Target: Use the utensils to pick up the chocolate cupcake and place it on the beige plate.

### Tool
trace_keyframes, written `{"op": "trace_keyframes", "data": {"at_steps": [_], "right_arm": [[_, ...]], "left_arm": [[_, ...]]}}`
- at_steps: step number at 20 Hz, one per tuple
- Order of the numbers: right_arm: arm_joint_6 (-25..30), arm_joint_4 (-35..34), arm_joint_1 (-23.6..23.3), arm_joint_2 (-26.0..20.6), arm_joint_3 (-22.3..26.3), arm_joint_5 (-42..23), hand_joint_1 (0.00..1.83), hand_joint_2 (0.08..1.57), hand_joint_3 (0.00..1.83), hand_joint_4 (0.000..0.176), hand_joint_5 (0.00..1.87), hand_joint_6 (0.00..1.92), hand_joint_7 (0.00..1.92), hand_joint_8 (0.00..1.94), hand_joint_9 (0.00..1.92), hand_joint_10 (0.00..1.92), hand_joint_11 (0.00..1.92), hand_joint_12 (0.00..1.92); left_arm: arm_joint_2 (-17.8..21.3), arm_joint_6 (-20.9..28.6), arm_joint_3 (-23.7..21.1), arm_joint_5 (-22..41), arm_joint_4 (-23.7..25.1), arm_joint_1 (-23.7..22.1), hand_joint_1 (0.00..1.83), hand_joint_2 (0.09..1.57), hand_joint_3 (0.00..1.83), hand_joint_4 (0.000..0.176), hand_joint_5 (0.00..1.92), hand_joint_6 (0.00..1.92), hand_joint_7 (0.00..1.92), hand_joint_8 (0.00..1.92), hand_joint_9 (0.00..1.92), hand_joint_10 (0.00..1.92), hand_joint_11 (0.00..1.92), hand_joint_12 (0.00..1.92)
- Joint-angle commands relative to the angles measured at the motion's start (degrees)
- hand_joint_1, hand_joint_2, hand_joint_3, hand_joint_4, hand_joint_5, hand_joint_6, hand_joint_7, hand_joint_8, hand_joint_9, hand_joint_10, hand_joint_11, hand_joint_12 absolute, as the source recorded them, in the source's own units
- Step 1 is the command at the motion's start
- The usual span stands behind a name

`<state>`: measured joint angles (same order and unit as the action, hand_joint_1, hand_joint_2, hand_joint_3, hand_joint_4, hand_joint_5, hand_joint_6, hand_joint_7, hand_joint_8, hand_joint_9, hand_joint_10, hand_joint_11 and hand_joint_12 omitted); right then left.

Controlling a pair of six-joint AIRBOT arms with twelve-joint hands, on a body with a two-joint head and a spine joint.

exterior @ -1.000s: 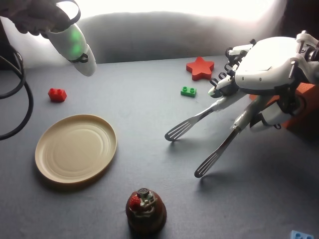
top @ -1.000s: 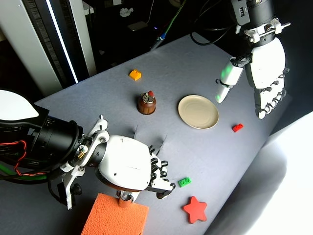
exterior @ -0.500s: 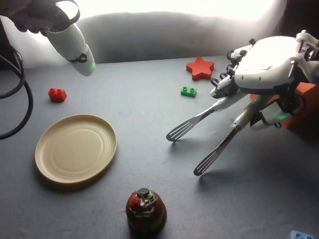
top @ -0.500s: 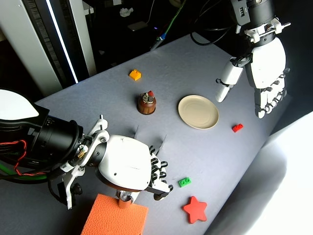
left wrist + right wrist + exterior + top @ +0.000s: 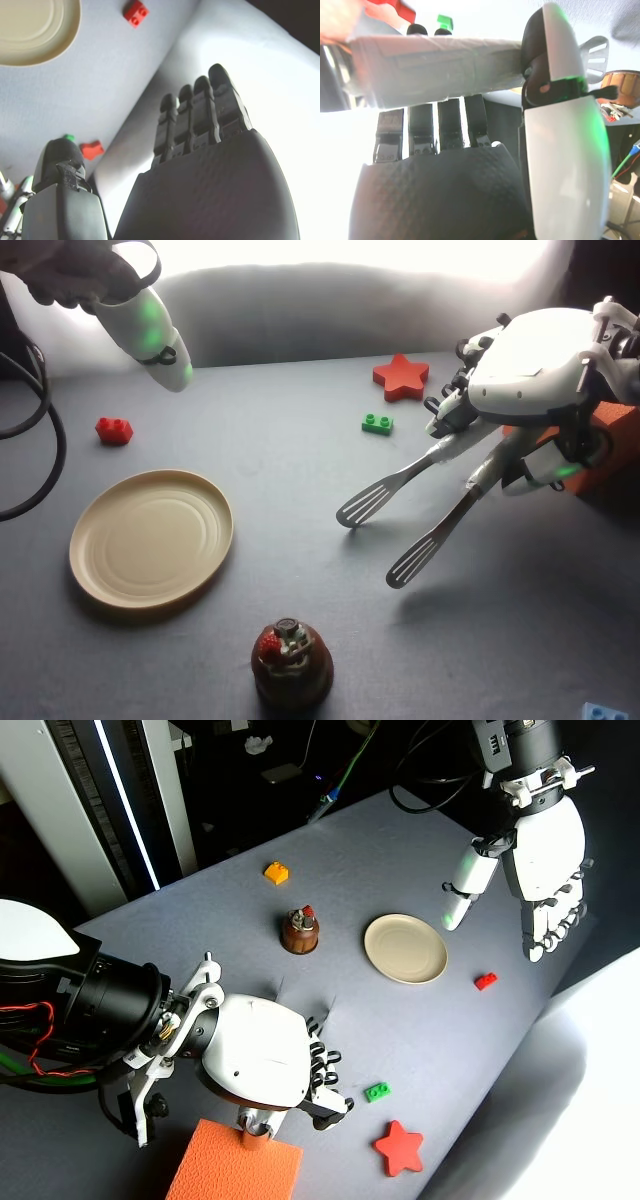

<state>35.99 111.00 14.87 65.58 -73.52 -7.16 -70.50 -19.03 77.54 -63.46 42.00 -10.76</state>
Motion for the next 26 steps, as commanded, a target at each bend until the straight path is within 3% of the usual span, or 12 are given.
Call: {"op": "trace_keyframes", "data": {"at_steps": [1, 26], "right_arm": [[-0.43, -0.23, -0.71, -0.48, 0.15, 2.48, 1.07, 1.09, 0.00, 0.000, 0.70, 0.02, 0.73, 0.01, 0.73, 0.04, 0.26, 1.11], [-0.09, -0.22, 0.88, -0.36, 0.27, 2.67, 1.12, 1.06, 0.00, 0.000, 0.90, 0.04, 0.92, 0.03, 0.88, 0.08, 0.35, 1.22]], "left_arm": [[0.46, -0.09, -0.12, 1.56, 4.41, -0.17, 0.36, 1.04, 0.00, 0.000, 0.10, 0.00, 0.06, 0.00, 0.05, 0.00, 0.00, 0.18], [-0.09, 0.04, 0.61, 1.13, 2.49, -0.72, 0.37, 1.04, 0.00, 0.000, 0.09, 0.00, 0.07, 0.00, 0.05, 0.00, 0.00, 0.18]]}}
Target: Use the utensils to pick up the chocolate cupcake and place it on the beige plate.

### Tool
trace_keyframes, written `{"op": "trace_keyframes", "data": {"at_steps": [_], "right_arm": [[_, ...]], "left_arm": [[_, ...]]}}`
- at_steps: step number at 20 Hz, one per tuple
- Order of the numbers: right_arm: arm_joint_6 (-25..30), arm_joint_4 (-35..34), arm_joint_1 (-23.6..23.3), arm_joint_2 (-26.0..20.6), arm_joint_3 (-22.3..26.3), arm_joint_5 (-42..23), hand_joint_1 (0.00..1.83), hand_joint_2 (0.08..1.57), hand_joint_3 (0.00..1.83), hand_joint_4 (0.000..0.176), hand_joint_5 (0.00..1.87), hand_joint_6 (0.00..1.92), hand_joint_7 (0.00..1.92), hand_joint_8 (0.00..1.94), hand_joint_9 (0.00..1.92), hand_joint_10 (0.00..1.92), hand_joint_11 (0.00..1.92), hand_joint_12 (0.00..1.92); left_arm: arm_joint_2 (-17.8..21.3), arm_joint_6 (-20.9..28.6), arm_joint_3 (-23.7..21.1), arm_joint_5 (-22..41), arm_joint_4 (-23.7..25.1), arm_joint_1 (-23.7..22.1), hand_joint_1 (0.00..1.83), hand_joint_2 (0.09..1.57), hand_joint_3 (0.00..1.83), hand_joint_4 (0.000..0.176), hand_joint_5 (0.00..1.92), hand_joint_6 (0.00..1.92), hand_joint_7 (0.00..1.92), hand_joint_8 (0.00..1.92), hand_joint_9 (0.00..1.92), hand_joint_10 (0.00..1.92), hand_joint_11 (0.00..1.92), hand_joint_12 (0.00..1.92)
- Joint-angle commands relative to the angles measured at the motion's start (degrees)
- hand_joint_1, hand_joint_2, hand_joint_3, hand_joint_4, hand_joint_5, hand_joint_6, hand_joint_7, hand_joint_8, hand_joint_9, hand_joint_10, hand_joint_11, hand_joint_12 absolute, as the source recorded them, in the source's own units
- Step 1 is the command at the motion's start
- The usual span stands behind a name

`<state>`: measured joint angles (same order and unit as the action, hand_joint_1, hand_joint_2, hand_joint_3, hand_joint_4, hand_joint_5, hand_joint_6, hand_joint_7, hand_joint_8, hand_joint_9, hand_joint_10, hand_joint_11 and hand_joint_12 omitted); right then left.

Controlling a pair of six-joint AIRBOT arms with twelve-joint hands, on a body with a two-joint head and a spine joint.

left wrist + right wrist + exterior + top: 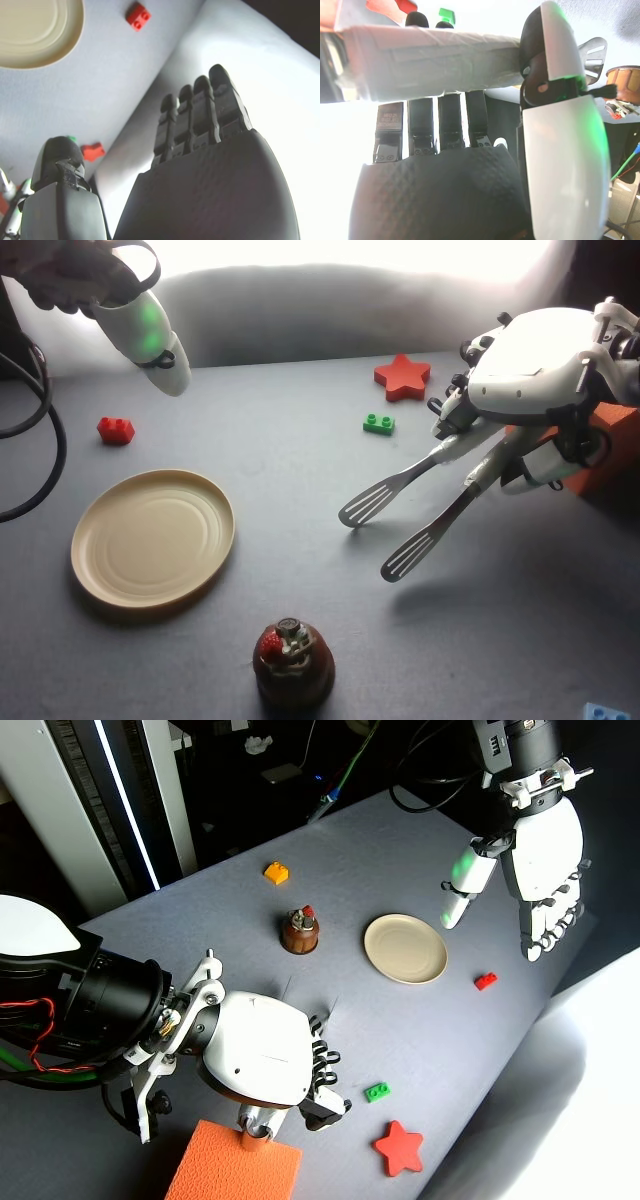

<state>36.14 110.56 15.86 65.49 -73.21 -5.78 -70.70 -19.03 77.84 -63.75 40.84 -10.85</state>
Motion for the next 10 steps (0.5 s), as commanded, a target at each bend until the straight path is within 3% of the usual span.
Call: {"op": "trace_keyframes", "data": {"at_steps": [1, 8, 9, 10], "right_arm": [[-0.24, 0.21, -0.18, -0.28, -0.03, 1.29, 1.12, 1.06, 0.00, 0.000, 0.89, 0.03, 0.91, 0.03, 0.88, 0.08, 0.35, 1.22], [-0.23, 0.21, -0.85, -0.39, 0.03, 1.32, 1.12, 1.07, 0.00, 0.000, 0.92, 0.03, 0.92, 0.01, 0.87, 0.09, 0.39, 1.21], [-0.24, 0.21, -1.01, -0.44, 0.04, 1.32, 1.13, 1.15, 0.00, 0.000, 0.90, 0.88, 0.93, 0.01, 0.88, 0.11, 0.39, 1.23], [-0.24, 0.21, -1.13, -0.49, 0.07, 1.32, 1.12, 1.17, 0.00, 0.000, 0.86, 1.12, 0.93, 0.01, 0.88, 0.13, 0.38, 1.24]], "left_arm": [[0.11, 0.04, 0.31, 1.41, 3.64, -0.63, 0.36, 1.04, 0.00, 0.000, 0.09, 0.00, 0.06, 0.00, 0.05, 0.00, 0.00, 0.17], [0.08, -0.25, 0.38, 1.22, 3.51, -0.70, 0.39, 1.03, 0.00, 0.000, 0.12, 0.00, 0.09, 0.00, 0.07, 0.00, 0.00, 0.25], [0.04, -0.25, 0.46, 1.14, 3.19, -0.81, 0.36, 1.04, 0.00, 0.000, 0.12, 0.00, 0.09, 0.00, 0.07, 0.00, 0.00, 0.24], [0.04, -0.25, 0.49, 1.14, 3.04, -0.87, 0.36, 1.04, 0.00, 0.000, 0.10, 0.00, 0.07, 0.00, 0.05, 0.00, 0.00, 0.20]]}}
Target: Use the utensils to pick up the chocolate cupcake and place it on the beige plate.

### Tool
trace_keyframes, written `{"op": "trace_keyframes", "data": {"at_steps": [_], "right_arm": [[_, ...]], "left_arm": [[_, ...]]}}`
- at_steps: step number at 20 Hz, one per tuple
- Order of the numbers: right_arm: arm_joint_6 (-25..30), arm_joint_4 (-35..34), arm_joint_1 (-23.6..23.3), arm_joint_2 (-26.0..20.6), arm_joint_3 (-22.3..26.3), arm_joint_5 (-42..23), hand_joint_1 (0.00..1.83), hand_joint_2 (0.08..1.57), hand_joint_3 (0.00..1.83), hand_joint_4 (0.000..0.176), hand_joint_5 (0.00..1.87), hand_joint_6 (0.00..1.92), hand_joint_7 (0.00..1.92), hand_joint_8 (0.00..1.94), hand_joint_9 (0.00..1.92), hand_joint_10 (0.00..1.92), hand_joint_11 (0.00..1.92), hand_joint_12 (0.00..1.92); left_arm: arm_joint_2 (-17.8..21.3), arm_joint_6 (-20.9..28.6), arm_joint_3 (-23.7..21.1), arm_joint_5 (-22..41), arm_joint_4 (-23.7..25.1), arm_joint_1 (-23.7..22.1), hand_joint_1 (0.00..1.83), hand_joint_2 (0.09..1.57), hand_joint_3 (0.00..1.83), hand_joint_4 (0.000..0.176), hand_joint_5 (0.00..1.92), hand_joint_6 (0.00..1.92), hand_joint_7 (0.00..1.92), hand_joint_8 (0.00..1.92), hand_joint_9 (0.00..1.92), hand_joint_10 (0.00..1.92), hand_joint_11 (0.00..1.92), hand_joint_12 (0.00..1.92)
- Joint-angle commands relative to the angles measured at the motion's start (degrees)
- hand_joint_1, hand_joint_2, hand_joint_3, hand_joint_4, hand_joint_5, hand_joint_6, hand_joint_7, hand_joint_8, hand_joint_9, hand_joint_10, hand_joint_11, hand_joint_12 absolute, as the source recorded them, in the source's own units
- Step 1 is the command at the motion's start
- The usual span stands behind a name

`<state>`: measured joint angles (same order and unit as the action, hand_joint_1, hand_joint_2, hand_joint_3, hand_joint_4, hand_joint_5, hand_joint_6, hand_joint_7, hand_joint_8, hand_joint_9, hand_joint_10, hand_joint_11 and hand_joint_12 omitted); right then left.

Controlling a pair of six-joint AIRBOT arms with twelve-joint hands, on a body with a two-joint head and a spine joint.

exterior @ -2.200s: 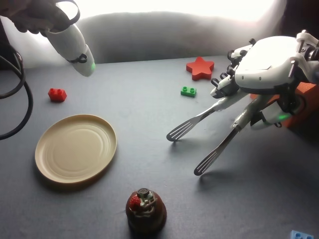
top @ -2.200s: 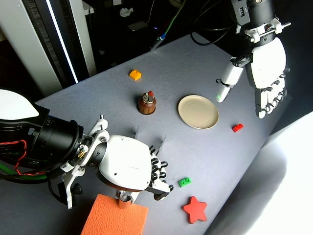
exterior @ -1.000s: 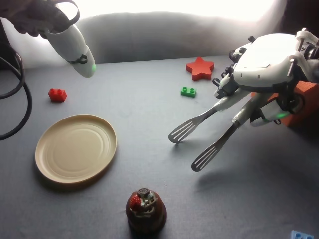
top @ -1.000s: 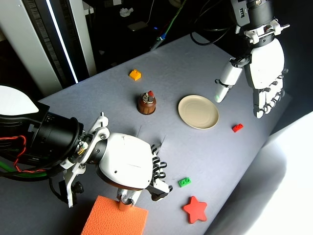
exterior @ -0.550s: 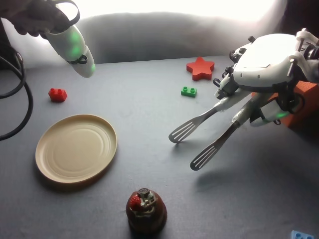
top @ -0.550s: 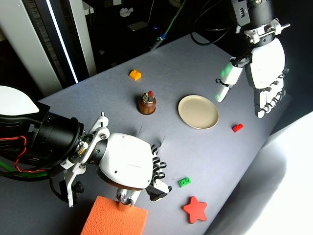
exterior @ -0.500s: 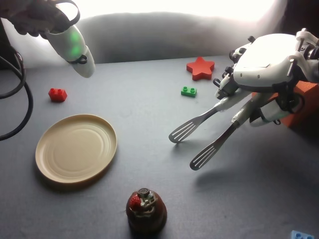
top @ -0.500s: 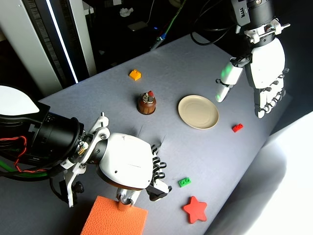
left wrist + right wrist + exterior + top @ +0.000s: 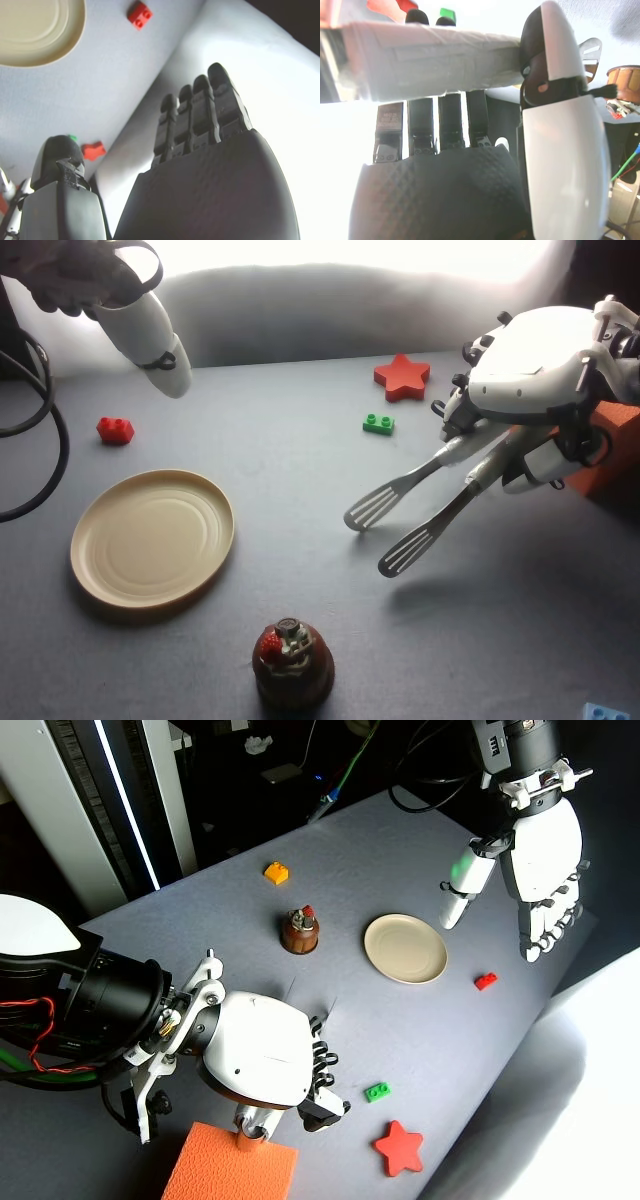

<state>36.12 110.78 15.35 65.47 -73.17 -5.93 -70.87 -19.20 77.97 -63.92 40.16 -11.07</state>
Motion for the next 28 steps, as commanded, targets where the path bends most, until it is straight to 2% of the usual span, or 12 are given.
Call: {"op": "trace_keyframes", "data": {"at_steps": [1, 4, 7, 8, 9, 10, 13, 19, 24, 26, 27, 28], "right_arm": [[-0.22, -0.01, -0.81, -0.54, 0.07, 1.46, 1.12, 1.18, 0.00, 0.000, 0.84, 1.18, 0.93, 0.00, 0.88, 0.14, 0.39, 1.24], [-0.24, -0.01, -0.85, -0.63, 0.24, 1.38, 1.13, 1.17, 0.00, 0.000, 0.86, 1.16, 0.96, 0.01, 0.88, 0.16, 0.40, 1.23], [-0.31, -0.01, -0.86, -0.67, 0.36, 1.38, 1.11, 1.19, 0.00, 0.000, 0.82, 1.22, 0.95, 0.00, 0.87, 0.18, 0.38, 1.22], [-0.31, -0.01, -0.86, -0.67, 0.39, 1.39, 1.08, 1.12, 0.00, 0.000, 0.70, 0.69, 0.94, 0.01, 0.86, 0.19, 0.36, 1.24], [-0.39, -0.01, -0.88, -0.68, 0.45, 1.39, 1.09, 1.10, 0.00, 0.000, 0.74, 0.42, 0.94, 0.01, 0.86, 0.21, 0.39, 1.20], [-0.44, -0.01, -0.92, -0.70, 0.52, 1.41, 1.11, 1.09, 0.00, 0.000, 0.80, 0.25, 0.94, 0.00, 0.85, 0.22, 0.40, 1.18], [-0.22, -0.01, -1.54, -1.27, 1.66, 1.88, 1.10, 1.08, 0.00, 0.000, 0.83, 0.09, 0.92, 0.00, 0.82, 0.24, 0.38, 1.18], [2.52, 0.00, -2.95, -2.61, 4.66, 2.29, 1.08, 1.11, 0.00, 0.000, 0.81, 0.04, 0.88, 0.00, 0.76, 0.26, 0.33, 1.20], [3.01, 0.00, -4.85, -3.51, 6.23, 2.57, 1.06, 1.11, 0.00, 0.000, 0.85, 0.05, 0.90, 0.01, 0.77, 0.27, 0.35, 1.17], [2.89, 0.00, -5.83, -3.95, 6.99, 2.57, 1.05, 1.12, 0.00, 0.000, 0.86, 0.04, 0.91, 0.01, 0.76, 0.28, 0.33, 1.20], [2.79, 0.01, -6.15, -4.13, 7.31, 2.57, 1.10, 1.16, 0.00, 0.000, 0.85, 0.94, 0.91, 0.00, 0.75, 0.32, 0.33, 1.23], [2.73, 0.01, -6.61, -4.37, 7.83, 2.57, 1.11, 1.19, 0.00, 0.000, 0.81, 1.18, 0.92, 0.00, 0.74, 0.37, 0.33, 1.23]], "left_arm": [[0.21, -0.08, 0.37, 1.32, 3.67, -0.66, 0.39, 1.03, 0.00, 0.000, 0.11, 0.00, 0.07, 0.00, 0.05, 0.00, 0.00, 0.20], [0.20, -0.12, 0.38, 1.32, 3.67, -0.66, 0.41, 1.03, 0.00, 0.000, 0.14, 0.00, 0.09, 0.00, 0.07, 0.00, 0.00, 0.25], [0.19, -0.17, 0.38, 1.24, 3.67, -0.66, 0.38, 1.04, 0.00, 0.000, 0.12, 0.00, 0.07, 0.00, 0.06, 0.00, 0.00, 0.20], [0.16, -0.34, 0.39, 1.10, 3.69, -0.66, 0.39, 1.04, 0.00, 0.000, 0.12, 0.00, 0.08, 0.00, 0.06, 0.00, 0.00, 0.20], [0.13, -0.44, 0.42, 1.02, 3.67, -0.70, 0.39, 1.04, 0.00, 0.000, 0.13, 0.00, 0.07, 0.00, 0.06, 0.00, 0.00, 0.19], [0.13, -0.45, 0.42, 1.02, 3.68, -0.70, 0.40, 1.04, 0.00, 0.000, 0.14, 0.01, 0.08, 0.00, 0.07, 0.00, 0.00, 0.21], [0.09, -0.46, 0.46, 1.01, 3.67, -0.70, 0.39, 1.04, 0.00, 0.000, 0.13, 0.00, 0.06, 0.00, 0.05, 0.00, 0.00, 0.17], [0.01, -0.50, 0.51, 0.88, 3.67, -0.72, 0.39, 1.04, 0.00, 0.000, 0.14, 0.00, 0.08, 0.00, 0.06, 0.00, 0.00, 0.21], [0.02, -0.55, 0.52, 0.88, 3.65, -0.73, 0.38, 1.05, 0.00, 0.000, 0.11, 0.00, 0.04, 0.00, 0.03, 0.00, 0.00, 0.12], [0.00, -0.57, 0.55, 0.84, 3.55, -0.75, 0.35, 1.05, 0.00, 0.000, 0.12, 0.00, 0.06, 0.00, 0.05, 0.00, 0.00, 0.18], [-0.01, -0.57, 0.55, 0.79, 3.55, -0.75, 0.35, 1.05, 0.00, 0.000, 0.12, 0.00, 0.07, 0.00, 0.06, 0.00, 0.00, 0.20], [-0.02, -0.57, 0.56, 0.79, 3.54, -0.76, 0.36, 1.05, 0.00, 0.000, 0.11, 0.00, 0.06, 0.00, 0.05, 0.00, 0.00, 0.17]]}}
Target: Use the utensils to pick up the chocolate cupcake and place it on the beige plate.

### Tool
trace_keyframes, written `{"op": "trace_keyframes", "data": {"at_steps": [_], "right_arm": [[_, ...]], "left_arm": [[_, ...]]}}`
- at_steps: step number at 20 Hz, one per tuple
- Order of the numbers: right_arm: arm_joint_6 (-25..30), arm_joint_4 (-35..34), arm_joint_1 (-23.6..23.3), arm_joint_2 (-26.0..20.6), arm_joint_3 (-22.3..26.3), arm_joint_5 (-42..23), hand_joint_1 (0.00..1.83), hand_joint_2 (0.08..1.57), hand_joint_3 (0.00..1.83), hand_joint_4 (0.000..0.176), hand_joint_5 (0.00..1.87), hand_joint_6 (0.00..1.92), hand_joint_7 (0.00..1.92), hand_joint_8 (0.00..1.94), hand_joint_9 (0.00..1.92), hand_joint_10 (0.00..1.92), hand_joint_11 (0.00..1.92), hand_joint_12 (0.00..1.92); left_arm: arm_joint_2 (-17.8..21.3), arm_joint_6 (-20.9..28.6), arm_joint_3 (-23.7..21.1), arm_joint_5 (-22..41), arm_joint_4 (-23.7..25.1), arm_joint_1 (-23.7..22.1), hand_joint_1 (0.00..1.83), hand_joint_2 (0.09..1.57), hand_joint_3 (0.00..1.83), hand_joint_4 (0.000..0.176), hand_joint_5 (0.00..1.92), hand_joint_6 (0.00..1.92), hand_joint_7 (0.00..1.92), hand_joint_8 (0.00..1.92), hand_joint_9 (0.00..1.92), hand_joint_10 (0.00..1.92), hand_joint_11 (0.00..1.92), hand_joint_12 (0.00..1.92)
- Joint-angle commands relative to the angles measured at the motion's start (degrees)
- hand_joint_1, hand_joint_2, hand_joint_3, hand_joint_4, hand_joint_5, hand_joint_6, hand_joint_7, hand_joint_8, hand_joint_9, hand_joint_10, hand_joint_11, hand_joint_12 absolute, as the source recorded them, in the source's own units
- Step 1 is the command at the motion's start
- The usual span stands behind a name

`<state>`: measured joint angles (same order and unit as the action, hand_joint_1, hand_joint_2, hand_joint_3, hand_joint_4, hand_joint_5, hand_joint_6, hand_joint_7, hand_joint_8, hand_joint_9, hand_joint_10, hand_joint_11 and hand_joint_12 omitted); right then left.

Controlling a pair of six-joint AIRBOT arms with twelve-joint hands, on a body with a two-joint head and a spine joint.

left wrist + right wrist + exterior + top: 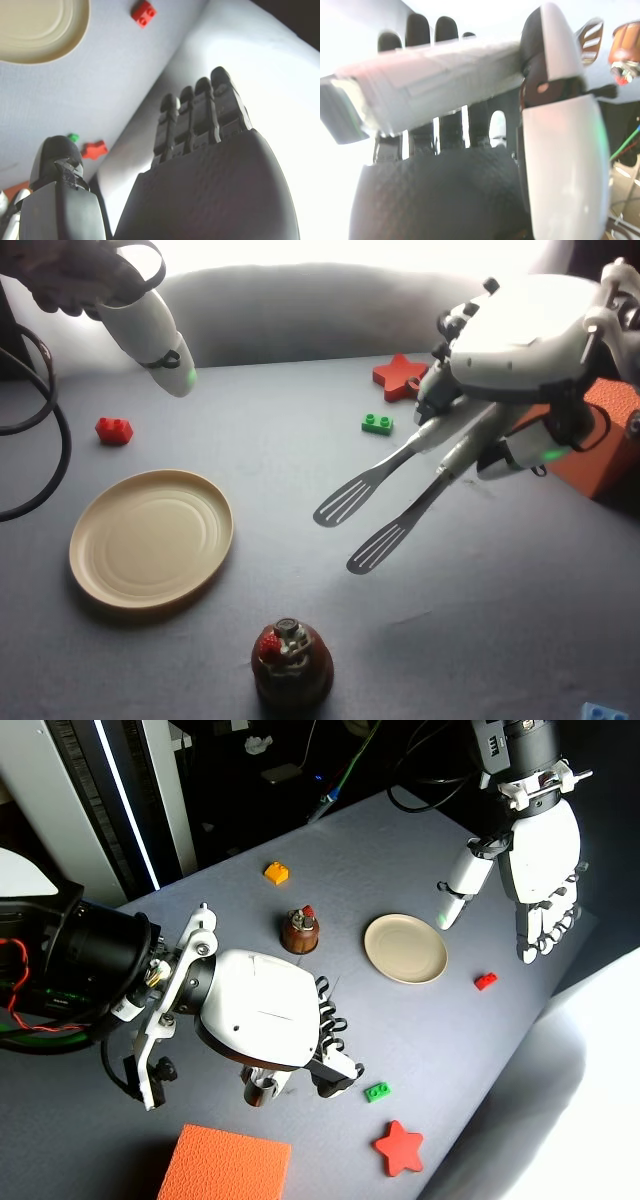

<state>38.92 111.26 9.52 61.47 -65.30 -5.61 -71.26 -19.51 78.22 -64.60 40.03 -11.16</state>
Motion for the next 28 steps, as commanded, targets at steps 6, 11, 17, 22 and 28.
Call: {"op": "trace_keyframes", "data": {"at_steps": [6, 11, 17, 22, 28], "right_arm": [[-0.50, -0.49, -2.10, -2.44, 4.60, 2.24, 1.08, 1.10, 0.00, 0.000, 0.79, 0.21, 0.93, 0.00, 0.72, 0.43, 0.35, 1.18], [-0.56, -0.49, -2.35, -2.85, 6.57, 2.86, 1.06, 1.11, 0.00, 0.000, 0.82, 0.08, 0.92, 0.00, 0.71, 0.44, 0.36, 1.20], [0.81, -0.50, -2.98, -2.99, 7.51, 2.87, 1.05, 1.12, 0.00, 0.000, 0.83, 0.04, 0.91, 0.00, 0.70, 0.46, 0.35, 1.20], [1.14, -0.51, -3.63, -4.17, 10.61, 2.87, 1.07, 1.12, 0.00, 0.000, 0.84, 0.03, 0.91, 0.00, 0.70, 0.45, 0.35, 1.20], [0.30, -0.52, -3.58, -5.17, 14.31, 2.84, 1.07, 1.11, 0.00, 0.000, 0.84, 0.02, 0.93, 0.01, 0.75, 0.47, 0.40, 1.20]], "left_arm": [[0.41, -0.33, 0.30, 1.46, 3.67, -0.69, 0.36, 1.05, 0.00, 0.000, 0.11, 0.00, 0.04, 0.00, 0.03, 0.00, 0.00, 0.14], [0.40, -0.44, 0.30, 1.30, 3.69, -0.70, 0.39, 1.04, 0.00, 0.000, 0.13, 0.00, 0.07, 0.00, 0.05, 0.00, 0.00, 0.18], [0.40, -0.43, 0.29, 1.30, 3.71, -0.70, 0.38, 1.04, 0.00, 0.000, 0.13, 0.01, 0.08, 0.01, 0.06, 0.00, 0.00, 0.20], [0.41, -0.46, 0.28, 1.28, 3.73, -0.70, 0.39, 1.04, 0.00, 0.000, 0.13, 0.00, 0.08, 0.00, 0.06, 0.00, 0.00, 0.22], [0.41, -0.47, 0.28, 1.26, 3.74, -0.70, 0.41, 1.03, 0.00, 0.000, 0.13, 0.00, 0.07, 0.00, 0.05, 0.00, 0.00, 0.21]]}}
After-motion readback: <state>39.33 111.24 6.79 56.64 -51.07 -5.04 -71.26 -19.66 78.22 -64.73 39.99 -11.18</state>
